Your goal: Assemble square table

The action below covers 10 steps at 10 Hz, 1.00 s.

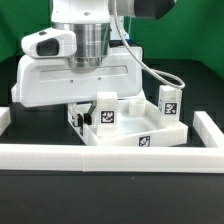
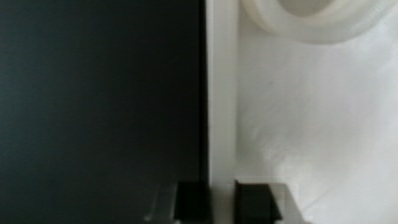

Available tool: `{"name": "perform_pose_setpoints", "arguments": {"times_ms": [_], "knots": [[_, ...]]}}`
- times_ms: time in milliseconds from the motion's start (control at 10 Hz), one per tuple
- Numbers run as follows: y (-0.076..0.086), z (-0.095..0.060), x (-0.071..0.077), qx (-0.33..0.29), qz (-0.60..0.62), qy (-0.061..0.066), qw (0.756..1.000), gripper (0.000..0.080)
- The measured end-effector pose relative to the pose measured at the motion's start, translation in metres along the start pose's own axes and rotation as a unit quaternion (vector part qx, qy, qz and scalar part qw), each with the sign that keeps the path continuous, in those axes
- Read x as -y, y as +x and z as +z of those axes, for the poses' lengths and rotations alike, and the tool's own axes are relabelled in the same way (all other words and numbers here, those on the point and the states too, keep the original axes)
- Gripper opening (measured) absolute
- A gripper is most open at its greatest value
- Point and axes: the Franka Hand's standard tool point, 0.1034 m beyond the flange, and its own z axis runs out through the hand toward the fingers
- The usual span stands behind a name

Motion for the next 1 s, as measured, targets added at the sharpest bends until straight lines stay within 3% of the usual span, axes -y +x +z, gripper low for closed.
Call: {"name": "perform_pose_setpoints", "arguments": {"times_ms": [500, 700, 1000], "knots": [[-0.002, 0.000, -0.007, 0.013, -0.159, -0.011, 0.987, 0.0060], [0.016, 0.000, -0.007, 0.014, -0.296, -0.018, 0.955, 0.0060], [0.011, 0.000, -0.014, 0.023, -0.363, -0.023, 0.931, 0.0060]]}}
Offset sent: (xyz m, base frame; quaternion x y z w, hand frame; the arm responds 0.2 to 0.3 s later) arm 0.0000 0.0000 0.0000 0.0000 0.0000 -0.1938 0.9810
